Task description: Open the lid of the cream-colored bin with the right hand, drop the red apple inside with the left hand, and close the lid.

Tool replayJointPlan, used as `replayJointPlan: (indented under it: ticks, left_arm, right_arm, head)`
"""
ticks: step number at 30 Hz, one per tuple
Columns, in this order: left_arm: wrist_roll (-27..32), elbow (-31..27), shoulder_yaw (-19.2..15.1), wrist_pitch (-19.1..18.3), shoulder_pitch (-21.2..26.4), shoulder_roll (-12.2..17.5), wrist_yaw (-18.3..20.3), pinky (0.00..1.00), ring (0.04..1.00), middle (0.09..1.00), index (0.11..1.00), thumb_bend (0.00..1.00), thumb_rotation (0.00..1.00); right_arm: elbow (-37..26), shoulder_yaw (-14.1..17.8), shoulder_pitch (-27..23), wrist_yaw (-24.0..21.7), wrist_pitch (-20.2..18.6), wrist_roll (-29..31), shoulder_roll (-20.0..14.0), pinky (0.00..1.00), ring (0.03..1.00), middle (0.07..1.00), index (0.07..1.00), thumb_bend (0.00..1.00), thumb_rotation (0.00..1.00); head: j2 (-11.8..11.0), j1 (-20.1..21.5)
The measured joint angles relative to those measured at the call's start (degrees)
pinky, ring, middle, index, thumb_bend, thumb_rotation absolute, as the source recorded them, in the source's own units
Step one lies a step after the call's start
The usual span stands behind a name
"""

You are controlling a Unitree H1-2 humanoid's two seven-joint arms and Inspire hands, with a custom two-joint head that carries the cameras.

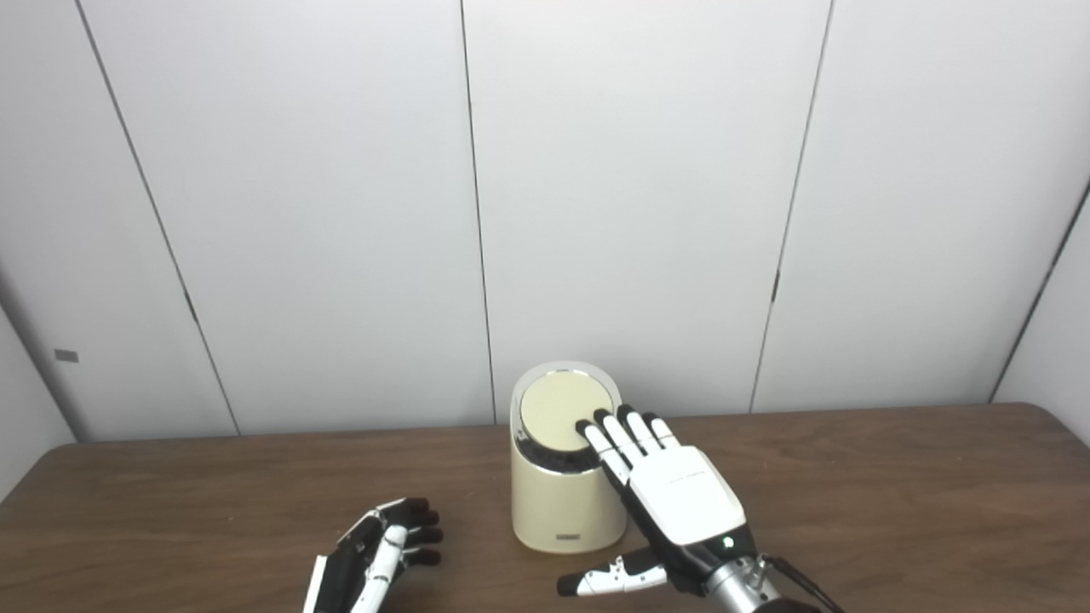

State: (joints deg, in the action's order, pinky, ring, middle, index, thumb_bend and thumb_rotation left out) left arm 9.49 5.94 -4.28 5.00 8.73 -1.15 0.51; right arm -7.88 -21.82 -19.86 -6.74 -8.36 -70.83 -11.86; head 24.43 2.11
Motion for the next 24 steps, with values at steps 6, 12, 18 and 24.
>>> replayJointPlan:
  ticks: [6, 12, 18, 24]
  left_arm:
    - [-0.01, 0.02, 0.09, -0.02, 0.02, 0.13, 0.16, 0.54, 0.607, 0.628, 0.615, 0.42, 0.52]
    - [0.25, 0.02, 0.08, -0.19, 0.02, 0.28, 0.39, 0.54, 0.609, 0.627, 0.614, 0.41, 0.52]
    - [0.24, 0.03, 0.09, -0.22, 0.01, 0.52, 0.45, 0.55, 0.615, 0.630, 0.616, 0.41, 0.53]
    - [0.14, 0.24, 0.41, -0.23, 0.10, 0.78, 0.46, 0.56, 0.615, 0.628, 0.614, 0.41, 0.54]
  right_arm:
    - [-0.04, 0.66, 0.97, 1.00, -0.09, 0.77, 0.53, 1.00, 1.000, 1.000, 1.000, 0.79, 0.86]
    - [2.40, 2.50, 3.38, 9.85, 0.78, 1.75, 0.56, 0.94, 1.000, 1.000, 1.000, 0.72, 0.88]
    - [5.28, 5.12, 4.38, 21.52, 2.37, 3.44, -0.42, 1.00, 1.000, 1.000, 1.000, 0.70, 0.88]
    - [-0.19, 8.08, 4.28, 29.99, 3.49, 4.82, 0.14, 1.00, 1.000, 1.000, 1.000, 0.66, 0.76]
  head:
    - [-0.09, 0.18]
    - [-0.26, 0.26]
    - [-0.44, 0.44]
    - [-0.70, 0.53]
